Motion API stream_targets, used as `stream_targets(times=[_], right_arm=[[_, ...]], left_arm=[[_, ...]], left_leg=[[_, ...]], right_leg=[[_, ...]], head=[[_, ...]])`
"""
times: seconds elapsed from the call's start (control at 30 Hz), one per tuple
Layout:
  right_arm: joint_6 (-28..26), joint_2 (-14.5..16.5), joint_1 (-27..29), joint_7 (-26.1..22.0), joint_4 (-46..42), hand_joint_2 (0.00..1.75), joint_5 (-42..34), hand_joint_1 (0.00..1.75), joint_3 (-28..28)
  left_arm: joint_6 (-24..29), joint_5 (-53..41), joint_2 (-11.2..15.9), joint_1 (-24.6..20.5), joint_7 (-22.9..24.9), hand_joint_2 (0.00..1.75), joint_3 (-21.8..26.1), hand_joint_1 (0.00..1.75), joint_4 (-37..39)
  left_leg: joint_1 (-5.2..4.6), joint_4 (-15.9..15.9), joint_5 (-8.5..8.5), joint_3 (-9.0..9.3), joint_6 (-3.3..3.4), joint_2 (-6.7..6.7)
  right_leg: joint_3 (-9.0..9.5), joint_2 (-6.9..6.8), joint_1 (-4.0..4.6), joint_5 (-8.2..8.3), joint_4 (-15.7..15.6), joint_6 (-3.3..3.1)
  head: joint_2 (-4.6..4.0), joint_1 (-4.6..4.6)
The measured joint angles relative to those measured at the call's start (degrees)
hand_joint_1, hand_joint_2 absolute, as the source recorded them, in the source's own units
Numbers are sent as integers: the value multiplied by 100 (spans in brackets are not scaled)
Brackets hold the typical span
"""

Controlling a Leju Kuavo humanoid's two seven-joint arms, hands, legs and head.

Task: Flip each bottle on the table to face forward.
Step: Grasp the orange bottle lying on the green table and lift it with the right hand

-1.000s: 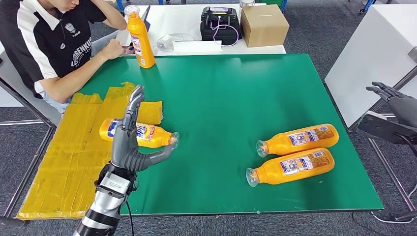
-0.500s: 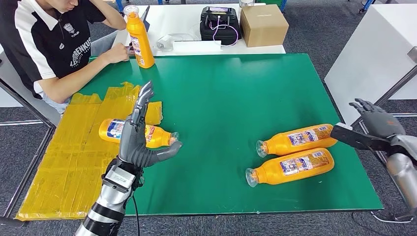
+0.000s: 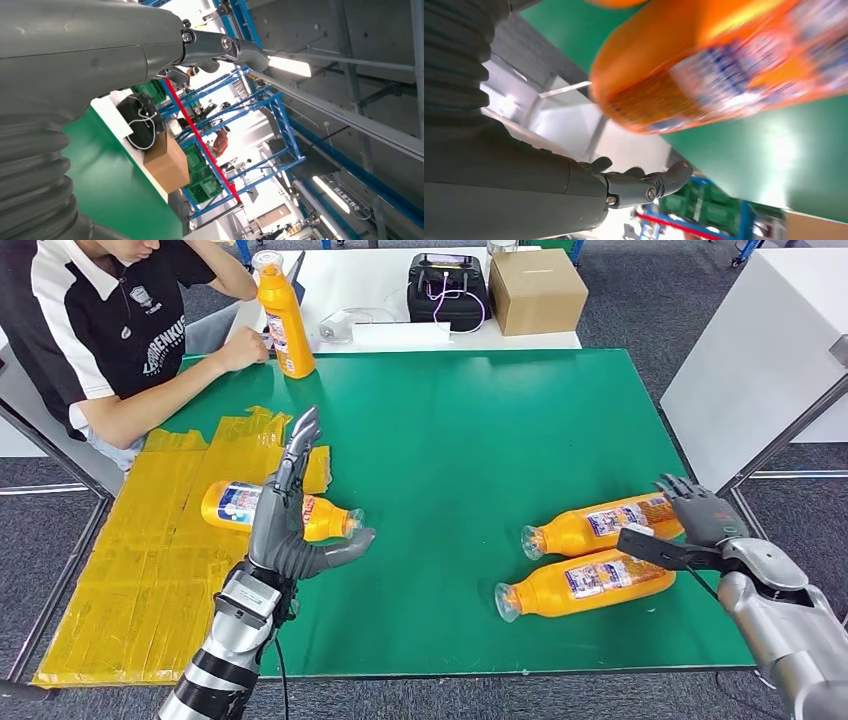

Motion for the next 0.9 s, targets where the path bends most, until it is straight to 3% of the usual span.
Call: stream_targets(times=[0.23,0.5,0.67,0.7,0.8,0.83,0.9], right_arm=[[-132,198,4,-91,114,175,239,0,136],[-596,247,-71,97,138,175,1217,0,532],[-426,306,-279,214,331,175,1501,0,747],[-328,322,-336,237,412,175,1523,17,783],[3,357,-511,322,715,175,1532,134,871],[88,364,-562,340,806,175,1527,160,892],[214,382,-656,342,966,175,1501,171,933]], left_arm=[[-13,14,0,0,5,175,1,0,3],[-63,188,-7,21,57,175,26,0,66],[-75,204,-43,20,70,175,63,0,179],[-82,216,-54,18,74,175,65,0,215],[-115,279,-97,7,77,175,69,0,349],[-123,296,-111,2,77,175,70,0,391],[-129,315,-133,-11,76,175,70,0,472]], left_leg=[[0,0,1,0,-1,-1],[0,0,0,1,0,0],[0,0,1,11,-1,0],[0,0,1,15,-1,1],[1,0,1,25,0,-1],[2,0,1,26,0,-2],[2,0,3,28,2,-4]], right_leg=[[0,-1,0,0,0,0],[0,0,0,0,0,0],[7,0,0,0,-1,0],[9,0,-1,0,-1,0],[19,-1,-1,0,-2,0],[22,-3,-1,0,-2,0],[24,-5,-2,0,-2,0]], head=[[0,0],[0,0],[0,1],[0,1],[0,2],[0,2],[0,2]])
